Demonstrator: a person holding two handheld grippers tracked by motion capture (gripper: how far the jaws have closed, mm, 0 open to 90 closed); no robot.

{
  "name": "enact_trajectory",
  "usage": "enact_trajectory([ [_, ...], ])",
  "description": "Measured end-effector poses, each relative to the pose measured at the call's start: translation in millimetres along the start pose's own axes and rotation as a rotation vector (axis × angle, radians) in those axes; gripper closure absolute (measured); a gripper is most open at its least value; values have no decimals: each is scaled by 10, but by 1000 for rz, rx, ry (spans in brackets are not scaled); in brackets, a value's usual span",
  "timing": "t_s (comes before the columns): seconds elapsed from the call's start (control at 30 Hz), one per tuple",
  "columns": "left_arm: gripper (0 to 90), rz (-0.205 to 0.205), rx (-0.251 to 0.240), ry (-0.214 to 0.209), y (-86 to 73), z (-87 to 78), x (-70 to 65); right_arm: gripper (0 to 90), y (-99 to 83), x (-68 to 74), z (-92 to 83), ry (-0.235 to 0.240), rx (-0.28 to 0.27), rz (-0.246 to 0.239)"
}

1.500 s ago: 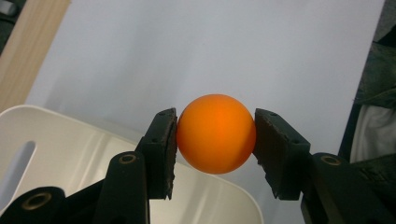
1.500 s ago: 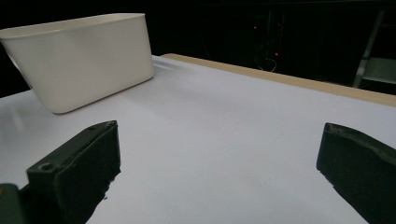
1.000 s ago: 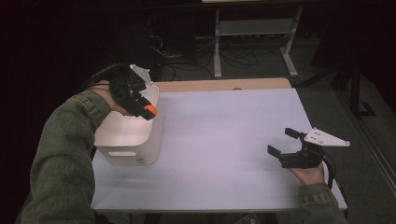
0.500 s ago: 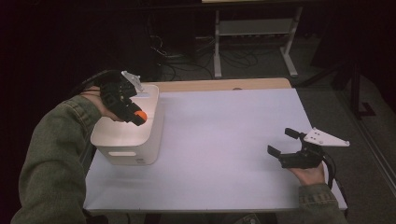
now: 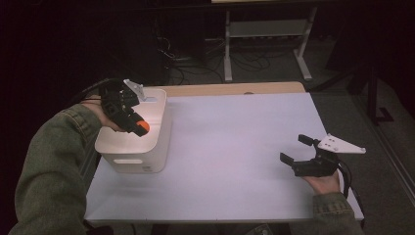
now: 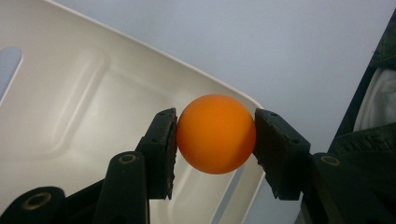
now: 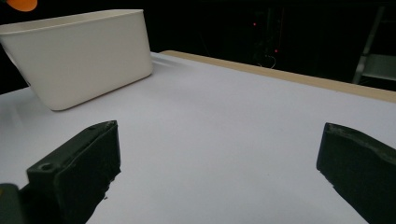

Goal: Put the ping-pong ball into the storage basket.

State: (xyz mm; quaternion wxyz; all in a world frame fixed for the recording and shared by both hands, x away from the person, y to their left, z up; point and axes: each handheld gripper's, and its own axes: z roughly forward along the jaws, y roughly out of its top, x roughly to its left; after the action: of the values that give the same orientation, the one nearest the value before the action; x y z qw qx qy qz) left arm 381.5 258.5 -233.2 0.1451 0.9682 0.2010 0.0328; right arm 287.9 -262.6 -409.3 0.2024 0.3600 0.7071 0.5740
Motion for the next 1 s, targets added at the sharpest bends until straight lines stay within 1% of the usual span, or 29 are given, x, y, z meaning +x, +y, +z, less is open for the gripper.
enact_trajectory([
  [0.17, 506, -8, 12, -8, -31, 40, -1, 0, -1, 2, 2, 1, 3, 1],
  [0.3, 506, -2, 29, -16, -46, 71, 4, 0, 0, 2, 1, 0, 2, 1],
  [0.47, 506, -5, 39, -25, -60, 103, 7, 0, -1, 1, 3, 0, 4, 1],
  [0.8, 506, -10, 60, -34, -77, 178, 6, 0, -3, -2, 7, 0, 10, -2],
  [0.93, 506, -4, 62, -37, -73, 205, -1, 0, -3, -3, 7, 0, 10, -3],
  [1.0, 506, -3, 71, -36, -69, 223, -12, 0, -4, -2, 9, 0, 12, -3],
])
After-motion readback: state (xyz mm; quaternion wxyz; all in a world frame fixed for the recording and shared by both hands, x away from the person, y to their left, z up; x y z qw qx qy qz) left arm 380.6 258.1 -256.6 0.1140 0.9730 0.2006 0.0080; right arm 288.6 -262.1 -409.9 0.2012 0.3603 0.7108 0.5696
